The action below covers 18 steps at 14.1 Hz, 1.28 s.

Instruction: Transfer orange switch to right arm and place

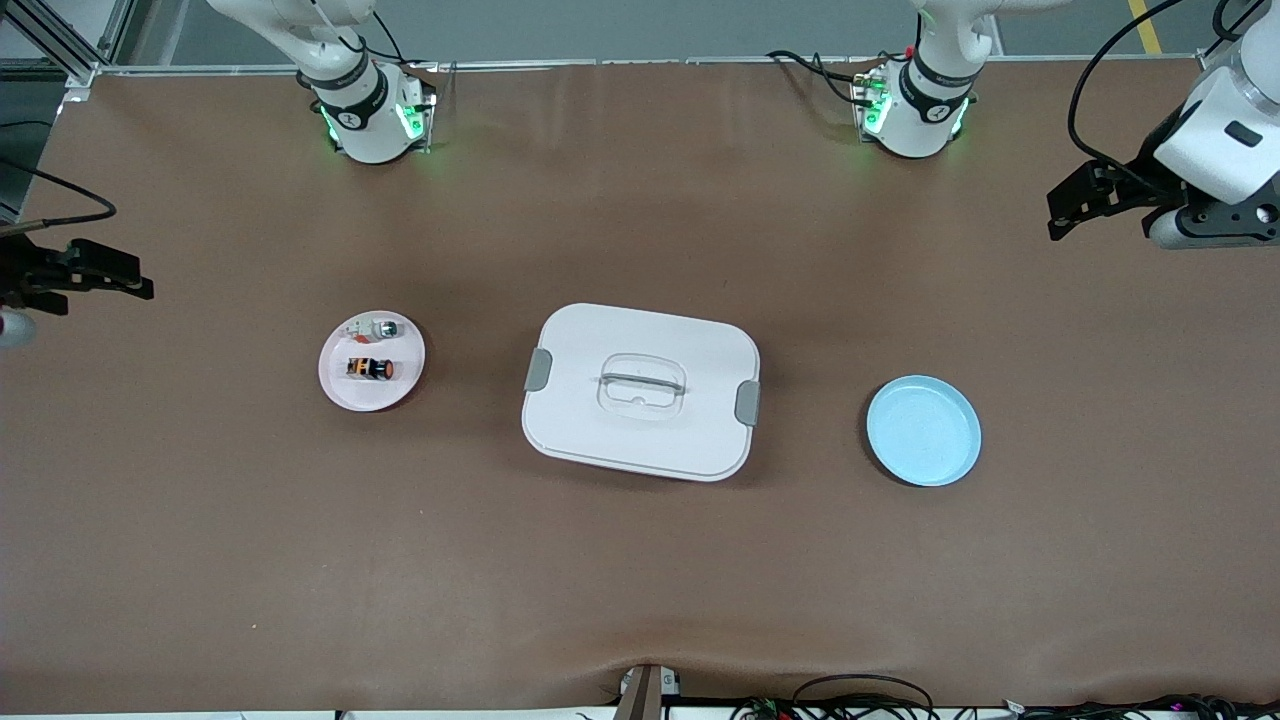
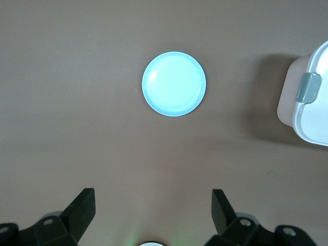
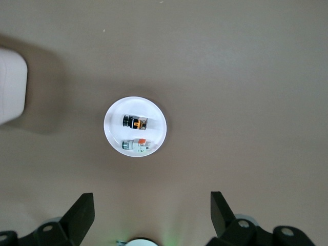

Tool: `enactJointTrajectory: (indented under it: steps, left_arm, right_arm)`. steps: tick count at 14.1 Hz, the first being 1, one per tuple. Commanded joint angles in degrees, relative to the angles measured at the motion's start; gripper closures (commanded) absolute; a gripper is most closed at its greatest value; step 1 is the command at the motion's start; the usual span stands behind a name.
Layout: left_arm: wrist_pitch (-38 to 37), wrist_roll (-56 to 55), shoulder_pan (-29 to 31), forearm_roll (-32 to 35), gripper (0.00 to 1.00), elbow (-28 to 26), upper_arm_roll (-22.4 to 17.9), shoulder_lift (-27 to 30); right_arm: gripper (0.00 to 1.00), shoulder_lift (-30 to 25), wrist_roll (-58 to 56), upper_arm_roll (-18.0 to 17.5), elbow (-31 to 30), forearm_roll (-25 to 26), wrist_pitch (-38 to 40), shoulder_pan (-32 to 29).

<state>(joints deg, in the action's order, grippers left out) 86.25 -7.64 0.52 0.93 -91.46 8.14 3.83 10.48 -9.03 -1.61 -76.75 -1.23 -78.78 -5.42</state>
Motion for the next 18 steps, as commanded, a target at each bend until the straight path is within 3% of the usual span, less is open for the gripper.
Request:
enactJointTrajectory:
  steps: [1,11,14,18]
  left_arm:
    - [-0.29,1.49,0.09,-1.11,0.0,0.32,-0.4,0.74]
    - [-1.08,1.92,2.02,-1.54,0.0,-0.12,-0.4,1.18]
    - [-0.91,2.71,2.9,-1.99,0.0,-0.12,-0.4,1.18]
    - [-0.64,4.39,3.78,-2.07,0.0,0.06,-0.58,1.0]
  right_arm:
    - [0.0,-0.99,7.69,-1.29,0.55,0.87,0.91,-0.29]
    - [0.0,-8.1,7.97,-1.38,-7.26,-0.18,0.73,0.15]
    - [0.0,-13.1,7.88,-0.94,-14.81,-2.11,-5.59,0.41]
    - [0.0,-12.85,7.97,3.98,-14.04,-2.11,-5.43,4.99]
